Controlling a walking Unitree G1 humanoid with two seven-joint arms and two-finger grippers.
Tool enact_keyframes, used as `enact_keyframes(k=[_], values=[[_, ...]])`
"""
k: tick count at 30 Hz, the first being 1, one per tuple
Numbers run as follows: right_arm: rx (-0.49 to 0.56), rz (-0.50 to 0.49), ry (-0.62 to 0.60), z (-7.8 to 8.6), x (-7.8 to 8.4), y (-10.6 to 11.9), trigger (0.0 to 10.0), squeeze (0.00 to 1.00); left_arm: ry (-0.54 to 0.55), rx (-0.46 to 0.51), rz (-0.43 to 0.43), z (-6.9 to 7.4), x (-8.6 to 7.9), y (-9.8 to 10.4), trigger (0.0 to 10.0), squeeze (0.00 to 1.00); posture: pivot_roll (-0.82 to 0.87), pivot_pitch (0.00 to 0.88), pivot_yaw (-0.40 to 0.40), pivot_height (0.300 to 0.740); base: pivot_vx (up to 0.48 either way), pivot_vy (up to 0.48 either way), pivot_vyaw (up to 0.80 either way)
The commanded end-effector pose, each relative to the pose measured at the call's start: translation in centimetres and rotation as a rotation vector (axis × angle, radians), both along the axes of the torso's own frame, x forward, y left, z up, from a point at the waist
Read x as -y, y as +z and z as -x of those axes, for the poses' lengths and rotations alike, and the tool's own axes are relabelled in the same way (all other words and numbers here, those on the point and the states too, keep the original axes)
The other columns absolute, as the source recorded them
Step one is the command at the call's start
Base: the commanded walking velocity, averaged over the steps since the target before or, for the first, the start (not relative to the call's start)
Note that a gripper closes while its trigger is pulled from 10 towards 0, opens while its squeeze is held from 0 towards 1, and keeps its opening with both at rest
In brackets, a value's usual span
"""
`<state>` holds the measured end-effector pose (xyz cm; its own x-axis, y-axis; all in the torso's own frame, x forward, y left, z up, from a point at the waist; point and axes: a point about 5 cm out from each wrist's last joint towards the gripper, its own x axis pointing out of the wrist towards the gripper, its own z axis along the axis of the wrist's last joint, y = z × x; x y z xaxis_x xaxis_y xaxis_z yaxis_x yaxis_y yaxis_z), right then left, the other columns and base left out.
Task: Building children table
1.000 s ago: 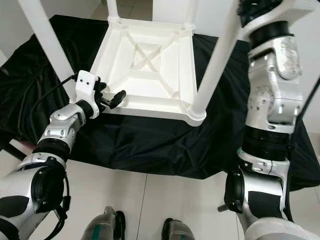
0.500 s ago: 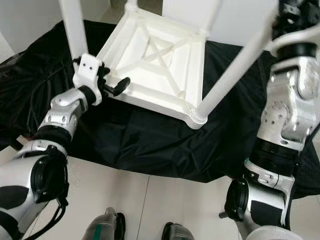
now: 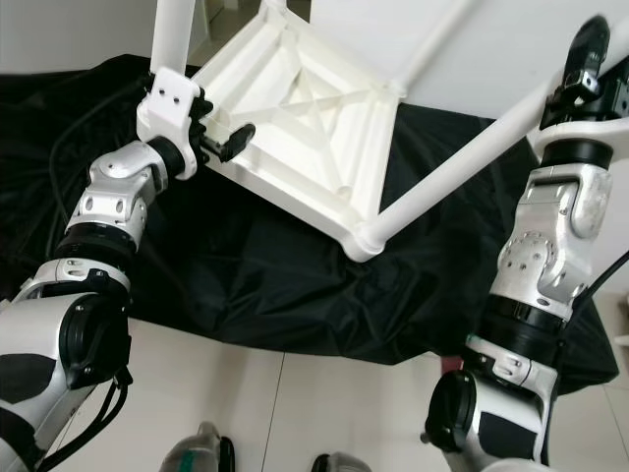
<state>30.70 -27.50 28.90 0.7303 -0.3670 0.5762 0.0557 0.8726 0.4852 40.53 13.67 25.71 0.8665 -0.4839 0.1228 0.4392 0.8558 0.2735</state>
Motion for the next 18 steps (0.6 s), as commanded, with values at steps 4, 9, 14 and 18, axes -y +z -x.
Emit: enact_keyframes(k=[4,9,14,18], values=[[-0.488,-0.295,-0.109,0.0,2.5,-13.3,0.0,0.0,0.609,0.273,0.153,0.2,-4.8,6.1,10.0,0.0,0.05,0.092,0.04,0.74,0.0,0.0,0.0],[-0.574,-0.34,-0.082,0.2,2.0,-16.4,0.0,0.0,0.629,0.297,0.123,0.5,-4.7,7.3,10.0,0.0,0.05,0.094,0.04,0.74,0.0,0.0,0.0],[-0.728,-0.409,0.054,-0.2,-0.9,-20.4,0.0,0.0,0.657,0.348,0.114,1.3,-3.7,10.5,10.0,0.0,0.05,0.097,0.038,0.74,0.0,0.0,0.0],[-0.801,-0.405,0.166,-0.8,-3.6,-22.1,0.0,0.0,0.634,0.362,0.13,1.6,-2.8,12.0,10.0,0.0,0.06,0.095,0.038,0.74,0.0,0.0,0.0]])
